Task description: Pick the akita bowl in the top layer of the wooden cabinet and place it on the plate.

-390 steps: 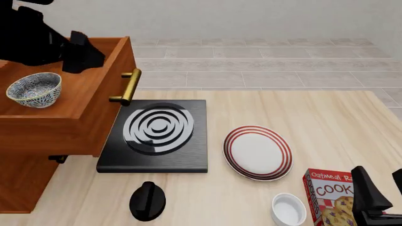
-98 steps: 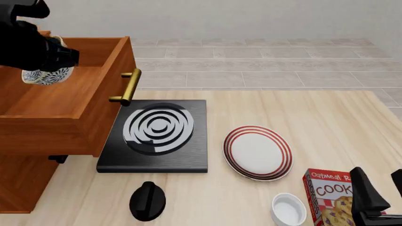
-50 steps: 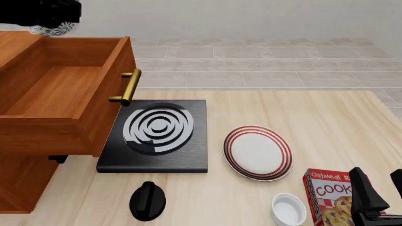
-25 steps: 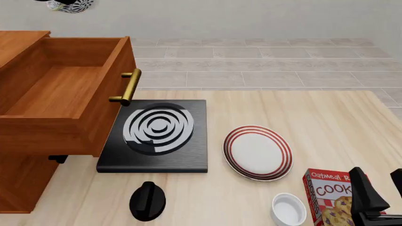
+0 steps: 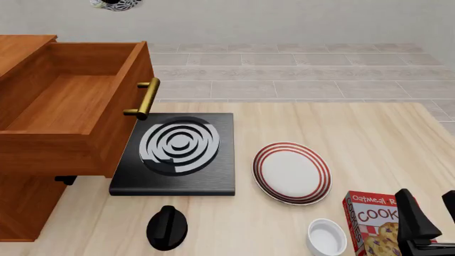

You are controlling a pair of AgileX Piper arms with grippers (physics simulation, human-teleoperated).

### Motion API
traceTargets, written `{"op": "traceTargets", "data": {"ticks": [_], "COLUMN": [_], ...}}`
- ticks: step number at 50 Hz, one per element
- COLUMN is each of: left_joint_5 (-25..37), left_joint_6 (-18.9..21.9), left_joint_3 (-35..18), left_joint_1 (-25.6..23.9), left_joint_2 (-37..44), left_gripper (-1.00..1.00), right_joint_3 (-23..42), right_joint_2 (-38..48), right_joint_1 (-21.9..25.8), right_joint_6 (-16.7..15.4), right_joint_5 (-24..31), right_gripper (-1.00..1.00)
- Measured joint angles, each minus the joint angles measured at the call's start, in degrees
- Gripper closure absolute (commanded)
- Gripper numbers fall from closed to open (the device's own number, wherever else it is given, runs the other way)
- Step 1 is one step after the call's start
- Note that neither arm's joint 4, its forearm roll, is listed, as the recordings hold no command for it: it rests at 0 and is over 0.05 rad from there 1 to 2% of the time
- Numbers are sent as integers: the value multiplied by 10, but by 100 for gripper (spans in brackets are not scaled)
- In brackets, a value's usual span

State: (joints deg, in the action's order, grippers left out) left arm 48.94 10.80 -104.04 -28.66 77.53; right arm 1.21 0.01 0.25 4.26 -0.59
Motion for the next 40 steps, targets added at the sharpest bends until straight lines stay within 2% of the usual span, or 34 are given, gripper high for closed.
{"op": "traceTargets", "data": {"ticks": [40], "left_joint_5": [-65], "left_joint_6": [15], "left_joint_3": [28], "left_joint_1": [-95], "left_joint_2": [45], "left_gripper": [100], "right_joint_3": [0], "right_joint_2": [0], "right_joint_1": [8], "right_joint_6": [-5], "right_joint_5": [-1], "right_gripper": [-100]}}
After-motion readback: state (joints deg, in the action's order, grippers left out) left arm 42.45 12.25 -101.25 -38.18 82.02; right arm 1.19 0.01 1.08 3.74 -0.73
